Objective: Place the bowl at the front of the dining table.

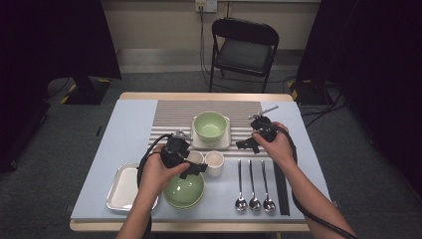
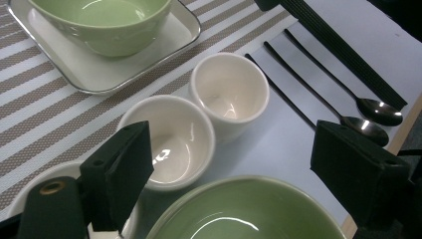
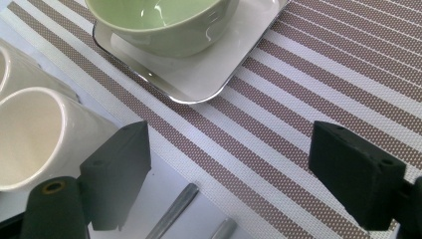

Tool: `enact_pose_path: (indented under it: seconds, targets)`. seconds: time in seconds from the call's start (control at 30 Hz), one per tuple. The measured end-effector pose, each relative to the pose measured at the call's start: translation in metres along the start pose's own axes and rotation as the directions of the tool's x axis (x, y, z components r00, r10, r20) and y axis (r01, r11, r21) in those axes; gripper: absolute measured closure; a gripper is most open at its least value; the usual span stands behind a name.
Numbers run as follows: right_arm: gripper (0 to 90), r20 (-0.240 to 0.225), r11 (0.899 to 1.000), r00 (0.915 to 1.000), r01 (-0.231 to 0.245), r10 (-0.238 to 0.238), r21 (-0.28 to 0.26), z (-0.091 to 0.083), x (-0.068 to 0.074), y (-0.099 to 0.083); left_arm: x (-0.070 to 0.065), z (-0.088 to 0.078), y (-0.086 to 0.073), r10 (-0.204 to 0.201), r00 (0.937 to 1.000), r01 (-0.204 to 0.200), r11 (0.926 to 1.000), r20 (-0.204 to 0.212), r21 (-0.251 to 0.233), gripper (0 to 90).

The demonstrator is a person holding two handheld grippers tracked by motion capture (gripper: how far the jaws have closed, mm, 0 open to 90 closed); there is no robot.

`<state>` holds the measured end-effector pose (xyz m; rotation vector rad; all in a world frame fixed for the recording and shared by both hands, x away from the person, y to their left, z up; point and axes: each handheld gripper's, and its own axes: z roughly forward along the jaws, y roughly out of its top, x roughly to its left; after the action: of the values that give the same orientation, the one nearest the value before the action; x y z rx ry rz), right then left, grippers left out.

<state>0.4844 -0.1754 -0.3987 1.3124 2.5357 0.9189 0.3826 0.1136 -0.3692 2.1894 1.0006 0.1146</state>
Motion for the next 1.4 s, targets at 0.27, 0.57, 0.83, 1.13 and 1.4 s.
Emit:
enact_pose_path:
  seconds: [0.27,0.57,0.83,1.13,1.4]
  targets:
    - [16.3,-0.002,1.000,1.0000,-0.001,0.001,0.003,0.001,-0.002,-0.003,-0.010,0.011,0.004,0.006,0.9996,-0.006,1.0000,0.028,-0.003,16.5]
    - [16.3,-0.002,1.000,1.0000,-0.004,0.004,0.008,0.000,-0.002,-0.004,-0.015,0.017,0.006,0.029,0.9991,-0.029,0.9994,0.031,0.020,16.7]
    - [16.3,-0.001,1.000,1.0000,0.000,0.000,0.016,0.002,-0.001,-0.005,-0.018,0.020,0.006,0.038,0.9987,-0.039,0.9990,0.033,0.023,17.3]
    - [16.3,-0.003,1.000,1.0000,0.000,0.000,0.026,0.003,0.000,-0.006,-0.020,0.023,0.006,0.034,0.9988,-0.034,0.9994,0.035,0.006,23.1]
    - [16.3,-0.004,1.000,1.0000,0.001,0.000,0.025,0.003,-0.002,-0.007,-0.022,0.027,0.007,0.024,0.9992,-0.024,0.9994,0.033,0.023,27.1]
